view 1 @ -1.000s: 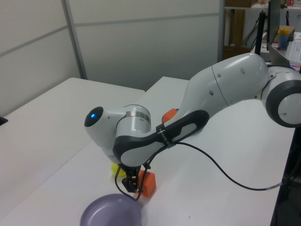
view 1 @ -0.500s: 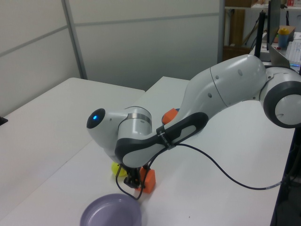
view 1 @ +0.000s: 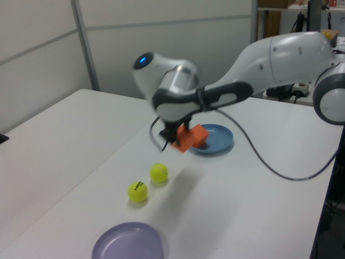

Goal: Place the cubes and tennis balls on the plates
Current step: 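Carry the second cube onto the blue plate and open the gripper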

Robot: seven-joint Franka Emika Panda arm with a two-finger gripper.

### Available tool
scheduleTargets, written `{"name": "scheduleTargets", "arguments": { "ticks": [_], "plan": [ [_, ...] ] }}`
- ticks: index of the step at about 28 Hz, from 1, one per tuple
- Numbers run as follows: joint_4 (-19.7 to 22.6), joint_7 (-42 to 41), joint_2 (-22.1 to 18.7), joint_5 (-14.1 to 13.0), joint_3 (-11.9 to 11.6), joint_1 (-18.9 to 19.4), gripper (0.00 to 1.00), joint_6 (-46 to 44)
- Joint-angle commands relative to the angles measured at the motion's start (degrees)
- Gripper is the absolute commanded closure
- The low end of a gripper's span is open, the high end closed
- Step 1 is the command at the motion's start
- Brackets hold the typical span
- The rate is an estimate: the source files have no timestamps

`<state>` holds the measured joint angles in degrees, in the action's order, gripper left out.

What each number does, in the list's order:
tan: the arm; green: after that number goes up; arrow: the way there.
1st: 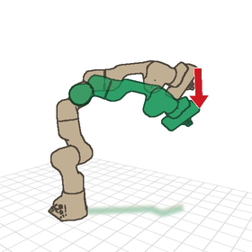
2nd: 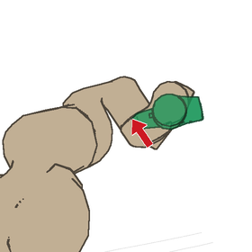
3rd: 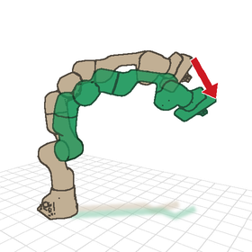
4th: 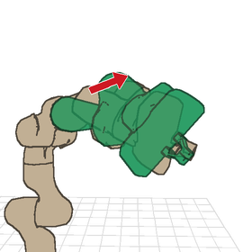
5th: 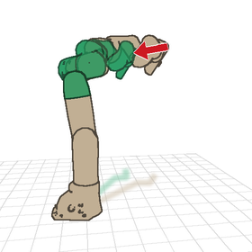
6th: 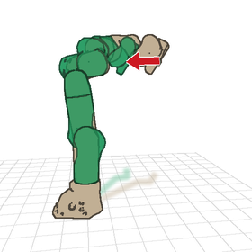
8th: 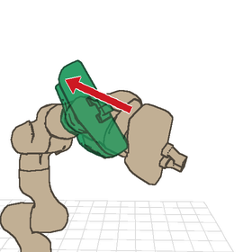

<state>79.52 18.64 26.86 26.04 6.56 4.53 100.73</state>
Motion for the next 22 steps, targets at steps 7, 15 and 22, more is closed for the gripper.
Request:
{"name": "scheduleTargets", "arguments": {
  "ticks": [7,15,22],
  "plan": [
    [2.21,-5.97,0.56,-0.73,-8.66,-3.39,1.00,1.49],
    [2.04,-7.56,2.32,-1.08,-9.81,-5.59,0.00,8.26],
    [1.78,-9.23,-0.31,-4.50,-9.72,-5.50,0.00,7.82]
  ]
}}
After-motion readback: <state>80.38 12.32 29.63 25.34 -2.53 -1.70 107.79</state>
